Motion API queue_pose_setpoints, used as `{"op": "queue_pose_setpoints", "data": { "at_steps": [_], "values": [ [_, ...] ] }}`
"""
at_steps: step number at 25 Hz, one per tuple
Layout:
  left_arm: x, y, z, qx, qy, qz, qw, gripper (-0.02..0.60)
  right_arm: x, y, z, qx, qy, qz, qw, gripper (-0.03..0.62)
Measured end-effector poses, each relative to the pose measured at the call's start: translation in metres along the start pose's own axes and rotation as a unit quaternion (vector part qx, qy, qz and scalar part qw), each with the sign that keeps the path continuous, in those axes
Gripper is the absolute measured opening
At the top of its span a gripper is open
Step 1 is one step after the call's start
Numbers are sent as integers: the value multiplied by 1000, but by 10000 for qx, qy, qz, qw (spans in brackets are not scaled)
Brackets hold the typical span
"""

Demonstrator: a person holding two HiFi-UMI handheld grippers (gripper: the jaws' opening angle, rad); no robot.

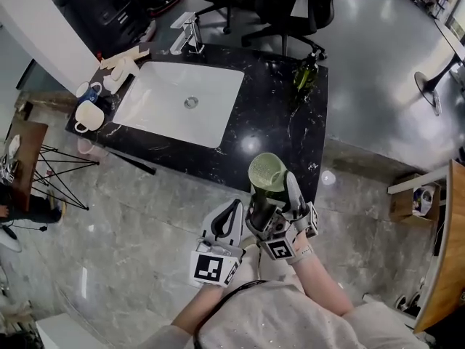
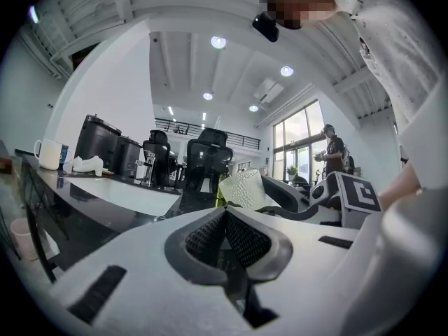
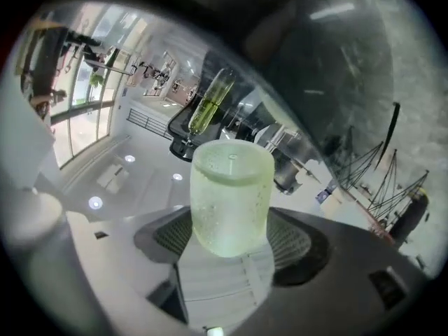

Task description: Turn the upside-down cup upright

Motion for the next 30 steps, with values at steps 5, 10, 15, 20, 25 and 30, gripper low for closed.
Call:
{"op": "queue_pose_setpoints", "data": {
  "at_steps": [5, 10, 15, 20, 25, 30],
  "values": [
    [1, -2, 0, -62, 1, -27, 10000, 8, 7, 1, -7, -374, 133, -654, 9971, 334],
    [-3, -8, -2, -60, 18, 47, 10000, 7, 10, 2, -6, -649, 195, -1114, 9915, 334],
    [3, -9, 2, -203, 106, 60, 9997, 7, 13, 3, -6, -790, 342, -1417, 9862, 334],
    [4, -11, 3, -289, 168, 74, 9994, 7, 14, 8, -12, -965, 316, -1737, 9795, 334],
    [2, -13, 1, -295, 159, 97, 9994, 7, 16, 8, -17, -931, 183, -1677, 9813, 336],
    [2, -12, 1, -267, 161, 99, 9995, 7, 19, 6, -20, -892, 122, -1621, 9827, 336]
  ]
}}
Point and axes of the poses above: the fingertips, and each gripper's own axes: x backward along the fingers, y to its left, z out of its underside, the point moved 2 cm from there along x, backward along the fingers, and after that the axes turned 1 degree about -y, right-handed, at the moved point
